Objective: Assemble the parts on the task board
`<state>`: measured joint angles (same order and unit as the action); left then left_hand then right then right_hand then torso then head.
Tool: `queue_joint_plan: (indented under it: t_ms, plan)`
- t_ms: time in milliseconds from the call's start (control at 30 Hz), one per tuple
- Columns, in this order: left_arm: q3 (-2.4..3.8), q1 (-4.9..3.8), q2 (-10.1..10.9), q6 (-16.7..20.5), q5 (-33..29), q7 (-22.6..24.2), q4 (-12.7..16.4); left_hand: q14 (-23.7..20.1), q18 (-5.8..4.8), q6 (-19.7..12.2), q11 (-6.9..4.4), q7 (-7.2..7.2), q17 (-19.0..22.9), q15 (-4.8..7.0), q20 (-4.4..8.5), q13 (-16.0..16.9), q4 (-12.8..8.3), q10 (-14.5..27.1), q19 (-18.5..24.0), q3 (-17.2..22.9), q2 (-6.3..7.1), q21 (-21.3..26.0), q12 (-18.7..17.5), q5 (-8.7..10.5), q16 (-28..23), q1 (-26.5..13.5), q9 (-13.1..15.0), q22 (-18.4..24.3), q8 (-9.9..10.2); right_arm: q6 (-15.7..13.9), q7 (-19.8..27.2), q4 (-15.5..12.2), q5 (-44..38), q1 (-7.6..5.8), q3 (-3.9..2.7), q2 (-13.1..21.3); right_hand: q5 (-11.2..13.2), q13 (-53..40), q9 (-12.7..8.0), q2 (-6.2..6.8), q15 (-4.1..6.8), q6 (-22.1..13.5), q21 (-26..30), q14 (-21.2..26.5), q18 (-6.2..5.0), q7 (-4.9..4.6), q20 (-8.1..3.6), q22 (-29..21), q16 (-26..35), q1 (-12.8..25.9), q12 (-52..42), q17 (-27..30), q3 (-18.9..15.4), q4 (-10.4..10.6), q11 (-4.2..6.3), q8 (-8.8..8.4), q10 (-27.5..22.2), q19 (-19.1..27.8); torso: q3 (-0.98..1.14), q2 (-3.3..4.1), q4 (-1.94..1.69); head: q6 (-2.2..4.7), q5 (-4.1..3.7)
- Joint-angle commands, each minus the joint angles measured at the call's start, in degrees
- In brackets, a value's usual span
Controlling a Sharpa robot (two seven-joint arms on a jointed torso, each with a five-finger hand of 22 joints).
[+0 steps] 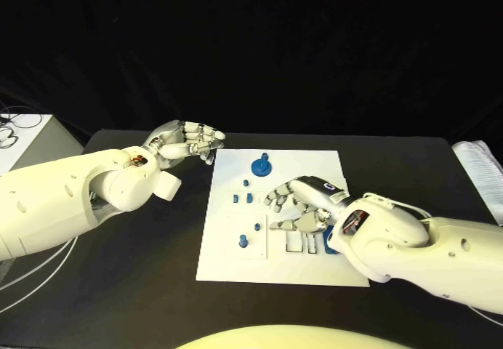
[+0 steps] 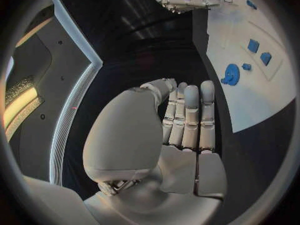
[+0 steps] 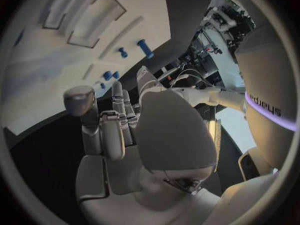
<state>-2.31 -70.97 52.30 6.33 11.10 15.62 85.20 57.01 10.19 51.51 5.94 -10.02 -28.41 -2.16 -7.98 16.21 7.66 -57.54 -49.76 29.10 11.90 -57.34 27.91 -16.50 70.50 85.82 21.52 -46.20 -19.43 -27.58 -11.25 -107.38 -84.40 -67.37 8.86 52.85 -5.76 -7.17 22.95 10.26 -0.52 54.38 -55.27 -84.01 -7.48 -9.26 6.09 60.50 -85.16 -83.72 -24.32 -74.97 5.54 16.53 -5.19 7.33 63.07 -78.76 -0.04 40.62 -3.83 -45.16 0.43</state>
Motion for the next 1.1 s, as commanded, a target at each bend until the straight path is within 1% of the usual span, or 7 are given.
queue_joint_plan:
  t_ms: [33, 67, 100, 200, 333, 733, 1100]
  plan:
    - [-0.04, 0.15, 0.1, -0.8, -0.3, 0.5, 0.1, 0.3, 0.37, -0.3, -0.04, 0.13, -0.1, 0.0, 0.08, 0.0, -0.3, 0.3, -0.4, -0.2, -0.44, -0.2, 0.2, -0.2, -0.3, -0.1, 0.1, -0.1, -0.1, 0.4, 0.9, -1.1, 16.7, -1.75, 0.02, 4.3, 0.3, -3.3, 0.2, 0.02, 1.45, 1.4, -2.5, -3.9, 0.94, 1.19, -1.02, 2.3, -0.9, 1.6, -4.6, -4.8, -0.7, 0.0, 1.89, 0.93, 6.9, -0.9, -0.19, -0.42, 0.26, 0.52, -1.98]
    - [-0.06, 0.26, 0.1, -0.7, -0.4, 0.5, 0.1, 0.3, 0.37, -0.3, -0.04, 0.13, -0.1, 0.0, 0.08, 0.0, -0.3, 0.3, -0.4, -0.2, -0.44, -0.2, 0.2, -0.2, -0.3, -0.1, 0.1, -0.1, -0.1, 0.8, 0.3, -1.4, 18.2, -2.17, 0.02, 5.8, 0.3, -6.4, 0.4, 0.16, 2.03, 1.8, -2.6, -3.9, 0.98, 1.78, -1.59, 2.5, -1.0, 1.7, -8.5, -4.9, -1.0, -0.1, 2.45, 1.42, 8.2, -0.9, -0.23, -0.52, 0.33, 0.52, -2.47]
    - [-0.07, 0.35, 0.2, -0.7, -0.4, 0.6, 0.2, 0.3, 0.37, -0.3, -0.04, 0.13, -0.1, 0.0, 0.08, 0.0, -0.3, 0.3, -0.4, -0.2, -0.44, -0.2, 0.2, -0.2, -0.3, -0.1, 0.1, -0.1, -0.1, 1.1, -0.3, -1.6, 19.2, -2.43, 0.05, 6.9, 0.1, -27.2, 1.0, -0.58, 2.97, 2.6, -4.2, -4.1, 1.29, 2.59, -2.89, 4.4, -1.4, 3.3, -27.8, -5.7, -1.7, -0.3, 3.77, 3.27, 5.8, -1.4, -0.25, -0.59, 0.37, 0.51, -3.08]
    - [-0.09, 0.67, 0.2, -0.6, -0.6, 0.6, 0.5, 0.3, 0.37, -0.3, -0.04, 0.13, -0.1, -0.01, 0.07, 0.0, -0.3, 0.3, -0.3, -0.2, -0.41, -0.2, 0.2, -0.19, -0.4, -0.2, 0.1, -0.1, -0.1, 2.9, -3.8, -2.3, 20.9, -2.99, 0.29, 10.5, 0.2, -57.7, 1.7, -2.37, 2.78, 3.0, -5.5, -4.5, 1.6, 2.78, -2.32, 6.1, -2.1, 6.6, -49.9, -7.5, -2.3, 0.1, 3.34, 5.65, 14.1, -1.8, -0.29, -0.72, 0.35, 0.68, -4.29]
    - [-0.11, 1.07, 0.4, -1.1, -0.9, 1.1, 1.0, 0.3, 0.36, -0.4, -0.03, 0.16, -0.1, -0.02, 0.06, 0.0, -0.3, 0.3, -0.3, -0.2, -0.34, -0.2, 0.2, -0.18, -0.4, -0.3, 0.1, -0.1, -0.1, 4.1, -9.2, -3.2, 21.1, -3.22, 0.81, 14.4, 0.4, -71.7, 2.2, -3.21, 2.89, 3.0, -8.7, -5.3, 2.17, 3.12, -2.56, 9.1, -3.7, 9.4, -58.9, -11.5, -5.6, 0.0, 3.53, 7.43, 20.3, -3.1, -0.22, -0.92, 0.49, 0.87, -5.4]
    - [-0.11, 1.51, 0.9, -1.2, -1.0, 1.9, 1.9, 0.2, 0.34, -0.5, -0.04, 0.25, -0.1, -0.06, 0.01, 0.0, -0.1, 0.4, -0.2, -0.4, -0.06, -0.1, 0.2, -0.19, -0.5, -0.8, 0.2, 0.0, -0.1, 7.7, -20.0, -4.8, 17.7, -2.04, 2.04, 17.9, 0.3, -77.5, 2.5, -3.91, 2.91, 2.7, -13.1, -6.0, 3.01, 3.29, -2.61, 13.1, -4.8, 13.5, -62.1, -15.0, -11.7, 0.3, 3.65, 9.16, 23.2, -4.5, -0.3, -1.02, 0.5, 0.61, -6.79]
    - [-0.11, 1.55, 1.0, -1.4, -1.1, 1.9, 2.0, 0.1, 0.34, -0.4, -0.07, 0.3, -0.2, -0.06, 0.0, -0.1, -0.1, 0.4, -0.1, -0.4, -0.08, -0.1, 0.2, -0.2, -0.5, -0.9, 0.2, 0.0, -0.2, 8.0, -22.0, -4.5, 16.9, -0.12, 2.31, 15.1, 0.2, -78.2, 2.6, -4.16, 2.96, 2.8, -14.3, -6.0, 3.26, 3.39, -2.63, 14.2, -4.8, 15.1, -62.5, -15.0, -13.2, 0.4, 3.71, 9.64, 23.7, -4.9, -0.24, -1.04, 0.49, 0.27, -6.6]
